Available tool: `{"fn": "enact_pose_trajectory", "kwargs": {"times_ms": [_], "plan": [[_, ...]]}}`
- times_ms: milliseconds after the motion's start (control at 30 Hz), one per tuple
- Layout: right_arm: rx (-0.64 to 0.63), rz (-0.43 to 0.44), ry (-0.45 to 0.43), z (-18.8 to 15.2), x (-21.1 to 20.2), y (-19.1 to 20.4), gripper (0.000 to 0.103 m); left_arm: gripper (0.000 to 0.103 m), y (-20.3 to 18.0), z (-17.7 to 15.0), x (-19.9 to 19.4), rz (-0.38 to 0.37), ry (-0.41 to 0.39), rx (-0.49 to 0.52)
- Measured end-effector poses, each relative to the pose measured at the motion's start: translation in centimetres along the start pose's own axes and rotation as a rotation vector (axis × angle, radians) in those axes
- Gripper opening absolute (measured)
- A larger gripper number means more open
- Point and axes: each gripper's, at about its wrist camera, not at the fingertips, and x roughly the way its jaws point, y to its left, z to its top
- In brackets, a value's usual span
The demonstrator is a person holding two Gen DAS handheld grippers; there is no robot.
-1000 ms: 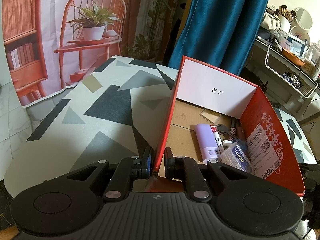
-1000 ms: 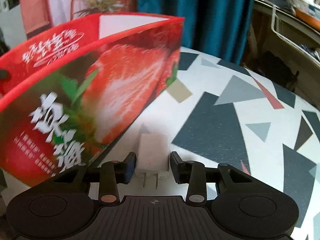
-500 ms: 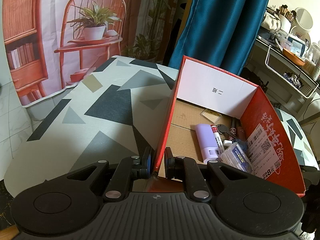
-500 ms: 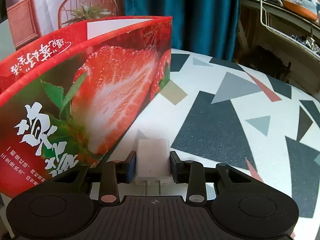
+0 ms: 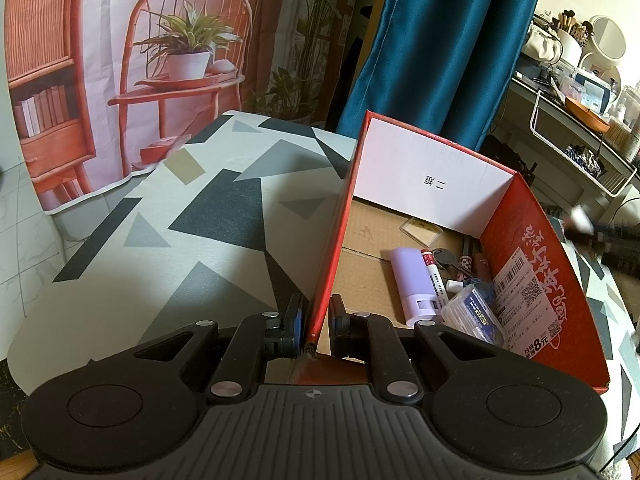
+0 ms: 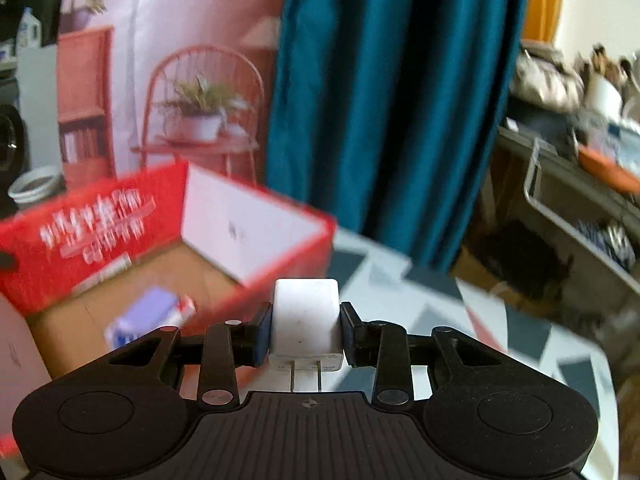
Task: Organize rigid objects
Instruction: 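Carry the charger into the red box and release it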
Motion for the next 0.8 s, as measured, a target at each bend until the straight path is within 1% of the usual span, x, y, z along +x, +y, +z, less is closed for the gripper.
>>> {"fn": "enact_pose_trajectory", "kwargs": {"times_ms": [67, 133, 267, 333, 433, 567, 733, 800], "plan": [[-0.031, 0.037, -0.013, 1.7, 0.3, 0.5, 0.032, 0.014, 0.0, 0.0, 0.0, 0.000, 0.000, 0.000], [-0.070, 0.084, -0.004, 3.0, 1.0, 1.4, 0.032, 0.014, 0.0, 0.0, 0.0, -0.001, 0.000, 0.000], [-0.141, 0.191, 0.058, 4.1, 3.4, 4.0, 0.032, 0.014, 0.0, 0.0, 0.0, 0.000, 0.001, 0.001], [-0.152, 0.221, 0.097, 4.2, 4.8, 5.1, 0.032, 0.014, 0.1, 0.0, 0.0, -0.001, 0.001, 0.001], [-0.164, 0.240, 0.139, 4.2, 6.4, 6.3, 0.032, 0.014, 0.0, 0.0, 0.0, -0.001, 0.002, 0.002], [-0.151, 0.247, 0.179, 3.7, 7.4, 7.1, 0.032, 0.014, 0.0, 0.0, 0.0, -0.002, 0.002, 0.002], [-0.142, 0.244, 0.192, 3.7, 7.9, 7.0, 0.032, 0.014, 0.0, 0.0, 0.0, -0.001, 0.002, 0.002], [-0.136, 0.242, 0.193, 3.8, 8.0, 6.9, 0.030, 0.014, 0.0, 0.0, 0.0, -0.001, 0.002, 0.002]]}}
